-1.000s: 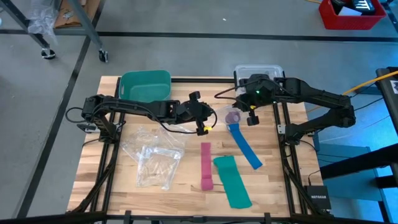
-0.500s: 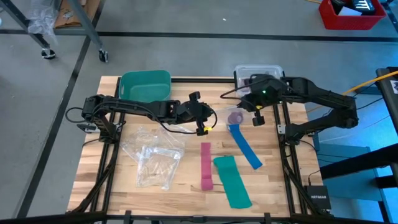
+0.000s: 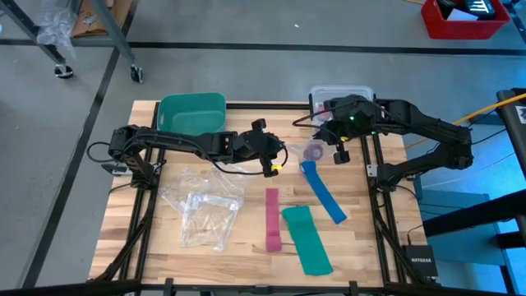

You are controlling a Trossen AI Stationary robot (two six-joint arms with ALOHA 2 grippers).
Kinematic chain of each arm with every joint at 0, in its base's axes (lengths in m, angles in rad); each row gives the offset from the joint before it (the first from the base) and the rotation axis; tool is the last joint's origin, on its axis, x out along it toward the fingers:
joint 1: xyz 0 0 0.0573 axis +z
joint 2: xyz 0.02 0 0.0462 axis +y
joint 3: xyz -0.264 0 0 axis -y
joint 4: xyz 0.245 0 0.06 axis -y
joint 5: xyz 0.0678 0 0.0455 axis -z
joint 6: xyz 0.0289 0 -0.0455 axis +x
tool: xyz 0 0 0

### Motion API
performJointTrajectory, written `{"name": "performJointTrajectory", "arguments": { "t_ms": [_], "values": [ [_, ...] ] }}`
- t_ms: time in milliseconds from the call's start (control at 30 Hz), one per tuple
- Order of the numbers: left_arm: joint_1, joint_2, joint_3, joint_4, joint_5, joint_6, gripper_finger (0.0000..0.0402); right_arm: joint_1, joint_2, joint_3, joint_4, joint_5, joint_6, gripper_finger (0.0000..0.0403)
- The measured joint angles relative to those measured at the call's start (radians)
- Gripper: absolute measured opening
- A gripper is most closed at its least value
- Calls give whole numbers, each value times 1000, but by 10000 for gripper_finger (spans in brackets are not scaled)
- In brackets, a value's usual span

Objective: Roll bandage
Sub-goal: Close the transparent zip bag, then put the packed bandage into the green bin

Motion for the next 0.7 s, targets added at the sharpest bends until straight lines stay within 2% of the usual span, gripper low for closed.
{"name": "performJointTrajectory", "arguments": {
  "t_ms": [267,400,533,600,700],
  "values": [
    [-24,0,0,48,1,-3,166,0,6,0,-2,0,0,1],
    [-30,0,1,99,5,34,205,0,6,-1,32,0,0,1],
    [-23,0,1,110,5,49,200,0,7,-1,68,-24,0,1],
    [-23,0,1,110,4,55,176,0,7,-1,84,-34,0,1],
    [-24,-1,1,106,4,58,118,0,7,-2,96,-35,0,1]
  ]
}}
